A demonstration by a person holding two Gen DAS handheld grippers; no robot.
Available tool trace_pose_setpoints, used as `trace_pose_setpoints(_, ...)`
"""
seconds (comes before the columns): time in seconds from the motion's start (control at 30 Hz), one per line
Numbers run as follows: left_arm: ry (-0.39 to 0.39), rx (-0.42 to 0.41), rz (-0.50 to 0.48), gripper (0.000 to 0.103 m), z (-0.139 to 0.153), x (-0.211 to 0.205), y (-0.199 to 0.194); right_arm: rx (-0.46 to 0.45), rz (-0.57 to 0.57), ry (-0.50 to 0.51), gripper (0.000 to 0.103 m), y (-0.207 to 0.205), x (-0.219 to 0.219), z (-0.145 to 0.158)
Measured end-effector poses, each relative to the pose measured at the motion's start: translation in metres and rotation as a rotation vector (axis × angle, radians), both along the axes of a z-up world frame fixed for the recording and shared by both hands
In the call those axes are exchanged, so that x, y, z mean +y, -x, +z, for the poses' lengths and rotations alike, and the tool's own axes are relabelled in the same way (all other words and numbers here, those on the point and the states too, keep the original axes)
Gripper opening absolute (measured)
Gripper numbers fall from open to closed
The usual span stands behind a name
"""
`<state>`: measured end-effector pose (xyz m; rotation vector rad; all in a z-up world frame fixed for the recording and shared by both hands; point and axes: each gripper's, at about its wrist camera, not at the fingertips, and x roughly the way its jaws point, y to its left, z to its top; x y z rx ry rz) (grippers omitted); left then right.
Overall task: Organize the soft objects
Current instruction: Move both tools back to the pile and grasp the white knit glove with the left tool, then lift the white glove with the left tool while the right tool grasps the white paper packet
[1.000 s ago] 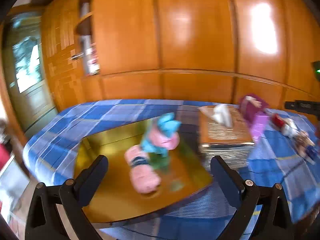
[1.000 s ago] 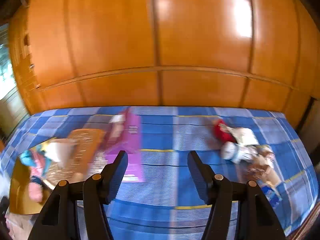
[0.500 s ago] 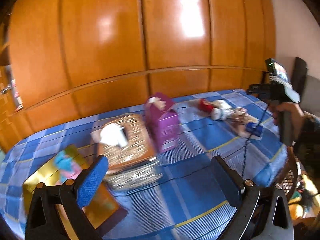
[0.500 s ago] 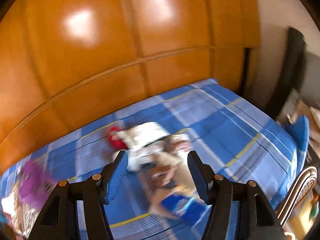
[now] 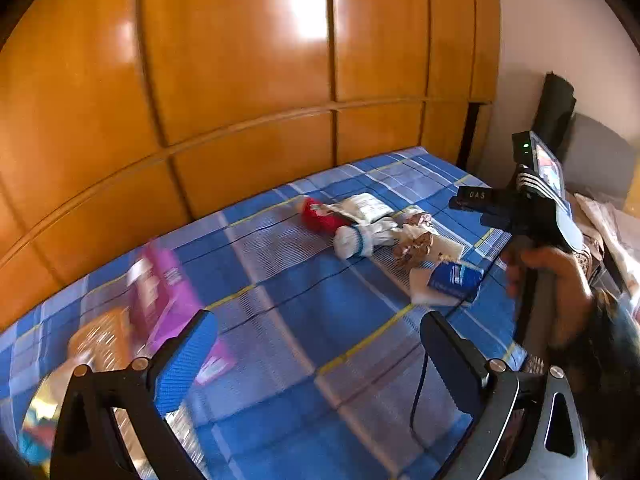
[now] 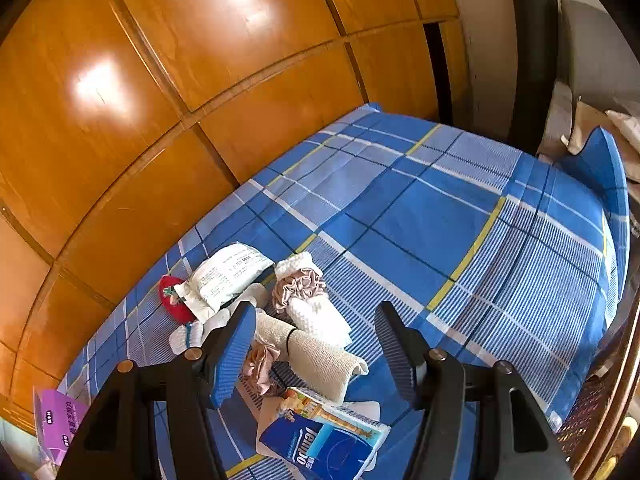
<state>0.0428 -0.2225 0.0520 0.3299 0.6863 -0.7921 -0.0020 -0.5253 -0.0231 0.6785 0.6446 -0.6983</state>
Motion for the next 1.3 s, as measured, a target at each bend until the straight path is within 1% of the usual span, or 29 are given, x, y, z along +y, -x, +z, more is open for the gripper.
trace_pose_setpoints(0.13,-0.030,0.016,-0.020,0.101,-0.015,-0.047,-0.024,-0.018,0.019,-0.039,0.062,-0.001,-0.001,-0.003)
trace_pose_setpoints(0.2,-0.048,0.019,-0.039,0.097,-0.025,-0.066,-0.036,-0.028,0.029,-0.052,0.062,-0.001,0.000,-0.004)
trace_pose_setpoints(0.27,-0.080,0.022,-0.063,0.090,-0.038,-0.089,-0.048,-0.034,0.034,-0.059,0.062,-0.002,0.000,-0.004)
trace_pose_setpoints(0.33,-0.092,0.045,-0.094,0.088,-0.049,-0.108,-0.059,-0.043,0.039,-0.071,0.062,-0.002,-0.001,-0.005)
trace_pose_setpoints(0.47,-0.140,0.029,-0.148,0.088,-0.069,-0.149,-0.078,-0.051,0.046,-0.100,0.063,-0.002,-0.003,-0.008)
trace_pose_setpoints(0.63,-0.232,0.000,-0.211,0.090,-0.095,-0.195,-0.098,-0.055,0.068,-0.149,0.063,-0.004,-0.004,-0.013)
trace_pose_setpoints(0.8,-0.308,-0.014,-0.257,0.090,-0.125,-0.229,-0.110,-0.048,0.092,-0.164,0.063,-0.008,-0.003,-0.016)
trace_pose_setpoints(0.83,-0.324,-0.014,-0.259,0.088,-0.131,-0.234,-0.112,-0.048,0.095,-0.167,0.063,-0.008,-0.002,-0.017)
trace_pose_setpoints(0.87,-0.332,0.002,-0.269,0.071,-0.138,-0.238,-0.114,-0.049,0.095,-0.168,0.063,-0.008,-0.002,-0.017)
trace_pose_setpoints(0.9,-0.338,0.025,-0.277,0.059,-0.142,-0.240,-0.115,-0.051,0.094,-0.168,0.063,-0.008,-0.002,-0.017)
trace_pose_setpoints(0.93,-0.344,0.024,-0.260,0.056,-0.146,-0.241,-0.116,-0.052,0.093,-0.169,0.063,-0.008,-0.003,-0.017)
trace_pose_setpoints(0.97,-0.318,0.026,-0.254,0.052,-0.144,-0.238,-0.115,-0.054,0.091,-0.170,0.063,-0.007,-0.003,-0.017)
trace_pose_setpoints(1.03,-0.264,0.078,-0.251,0.050,-0.140,-0.226,-0.113,-0.056,0.088,-0.172,0.063,-0.007,-0.003,-0.017)
trace_pose_setpoints(1.1,-0.246,0.104,-0.199,0.049,-0.138,-0.210,-0.107,-0.059,0.089,-0.178,0.063,-0.007,-0.004,-0.017)
trace_pose_setpoints(1.17,-0.205,0.162,-0.141,0.050,-0.138,-0.184,-0.100,-0.057,0.093,-0.188,0.063,-0.007,-0.004,-0.018)
trace_pose_setpoints(1.2,-0.190,0.174,-0.121,0.050,-0.138,-0.173,-0.096,-0.057,0.099,-0.196,0.063,-0.007,-0.004,-0.019)
trace_pose_setpoints(1.23,-0.181,0.177,-0.079,0.050,-0.139,-0.155,-0.089,-0.055,0.104,-0.201,0.063,-0.008,-0.004,-0.020)
trace_pose_setpoints(1.3,-0.166,0.176,-0.026,0.050,-0.140,-0.131,-0.077,-0.044,0.115,-0.205,0.063,-0.011,-0.002,-0.022)
